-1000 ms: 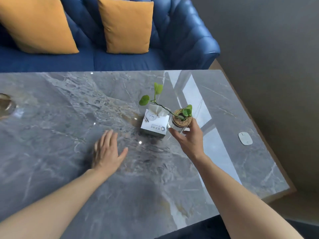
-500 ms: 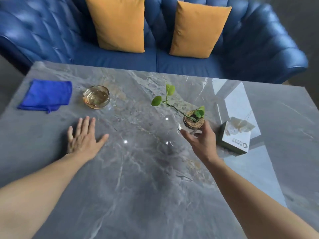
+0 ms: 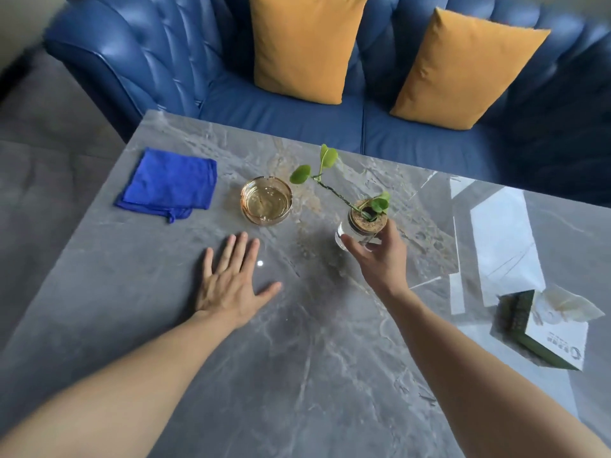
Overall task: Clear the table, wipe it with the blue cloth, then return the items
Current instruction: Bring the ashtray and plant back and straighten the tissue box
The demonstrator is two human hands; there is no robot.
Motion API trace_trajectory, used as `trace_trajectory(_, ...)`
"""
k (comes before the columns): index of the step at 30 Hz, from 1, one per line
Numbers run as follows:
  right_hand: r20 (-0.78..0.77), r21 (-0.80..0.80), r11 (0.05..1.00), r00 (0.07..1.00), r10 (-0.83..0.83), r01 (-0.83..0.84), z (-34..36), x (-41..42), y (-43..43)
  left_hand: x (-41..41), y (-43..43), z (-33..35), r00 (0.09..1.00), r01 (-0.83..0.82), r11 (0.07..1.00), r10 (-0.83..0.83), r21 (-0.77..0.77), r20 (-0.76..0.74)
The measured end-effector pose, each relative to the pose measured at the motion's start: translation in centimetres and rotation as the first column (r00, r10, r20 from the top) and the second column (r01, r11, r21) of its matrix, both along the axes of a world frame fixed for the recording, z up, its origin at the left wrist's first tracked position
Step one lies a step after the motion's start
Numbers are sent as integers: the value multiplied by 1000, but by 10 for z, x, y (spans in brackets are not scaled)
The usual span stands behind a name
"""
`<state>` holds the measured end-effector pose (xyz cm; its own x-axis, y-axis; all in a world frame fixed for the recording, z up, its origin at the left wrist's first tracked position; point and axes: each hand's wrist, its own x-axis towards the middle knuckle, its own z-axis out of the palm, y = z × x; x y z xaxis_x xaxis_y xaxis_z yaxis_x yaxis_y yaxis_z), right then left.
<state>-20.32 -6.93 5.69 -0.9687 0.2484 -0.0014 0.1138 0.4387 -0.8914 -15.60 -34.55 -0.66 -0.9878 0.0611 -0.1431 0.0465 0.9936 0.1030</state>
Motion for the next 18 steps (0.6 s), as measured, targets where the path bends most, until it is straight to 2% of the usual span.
trace_trajectory(9,19,23,999,999,32,-33,-22,-59,-49,-2,-5,-6,1000,13,999,-13,31,-23)
trace_trajectory(18,31,87,994,998,58,-61,-31,-73,-68,-3,-6,-4,1000,13,999,-13,44,-7)
